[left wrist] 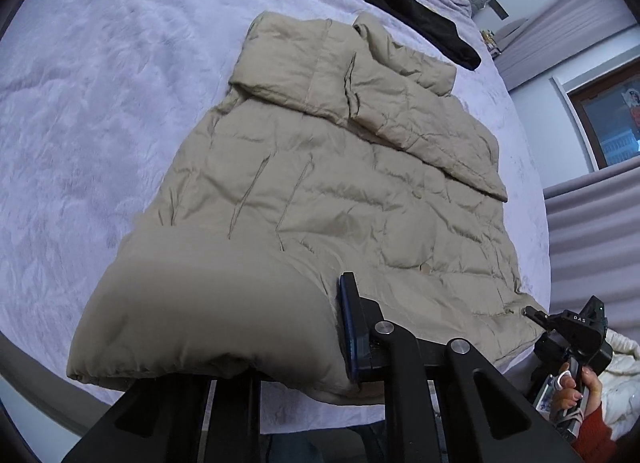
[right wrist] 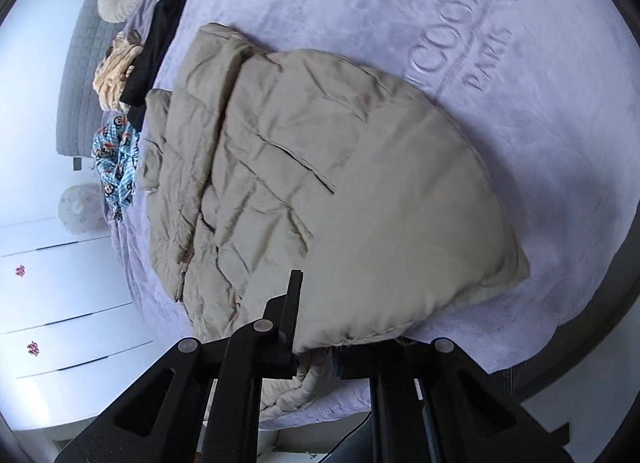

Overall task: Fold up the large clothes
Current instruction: 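Grasp the jacket hem with both tools and fold it up over the collar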

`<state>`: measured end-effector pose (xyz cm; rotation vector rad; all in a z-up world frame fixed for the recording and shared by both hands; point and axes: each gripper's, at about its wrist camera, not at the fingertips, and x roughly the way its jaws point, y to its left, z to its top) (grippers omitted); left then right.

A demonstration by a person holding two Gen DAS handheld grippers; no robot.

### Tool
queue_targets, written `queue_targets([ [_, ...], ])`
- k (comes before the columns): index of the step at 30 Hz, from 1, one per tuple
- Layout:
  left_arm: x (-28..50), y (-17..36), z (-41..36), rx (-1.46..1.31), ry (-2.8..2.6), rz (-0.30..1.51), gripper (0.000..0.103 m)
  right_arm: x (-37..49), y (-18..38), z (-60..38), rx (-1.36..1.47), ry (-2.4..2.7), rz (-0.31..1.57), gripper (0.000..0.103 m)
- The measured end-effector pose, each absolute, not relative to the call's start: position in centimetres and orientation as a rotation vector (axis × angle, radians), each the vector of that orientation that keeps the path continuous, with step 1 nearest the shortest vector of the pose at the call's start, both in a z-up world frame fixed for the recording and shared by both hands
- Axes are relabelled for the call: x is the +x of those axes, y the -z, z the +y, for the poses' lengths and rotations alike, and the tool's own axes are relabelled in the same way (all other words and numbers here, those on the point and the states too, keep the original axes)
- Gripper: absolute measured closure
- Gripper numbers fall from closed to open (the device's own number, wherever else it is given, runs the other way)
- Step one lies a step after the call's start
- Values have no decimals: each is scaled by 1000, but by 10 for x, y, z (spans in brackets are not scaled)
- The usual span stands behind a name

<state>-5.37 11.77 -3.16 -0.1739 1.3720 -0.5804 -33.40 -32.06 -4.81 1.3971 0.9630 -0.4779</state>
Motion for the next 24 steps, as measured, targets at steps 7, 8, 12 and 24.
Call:
queue_targets([
  [7,-3,3,81,-84,597,1279,83,-285,5,-350,1241,429,936,91],
  [8,5,-1,73,-70,593,1259,83,-274,-2,-356,1207,412,938,91],
  [12,37,-23,45,-55,527,1184,83,-216,-26,-381,1050,344,959,91],
  [24,136,-1,-24,58,260,1126,83,-41,-26,-444,801,201,1043,91],
])
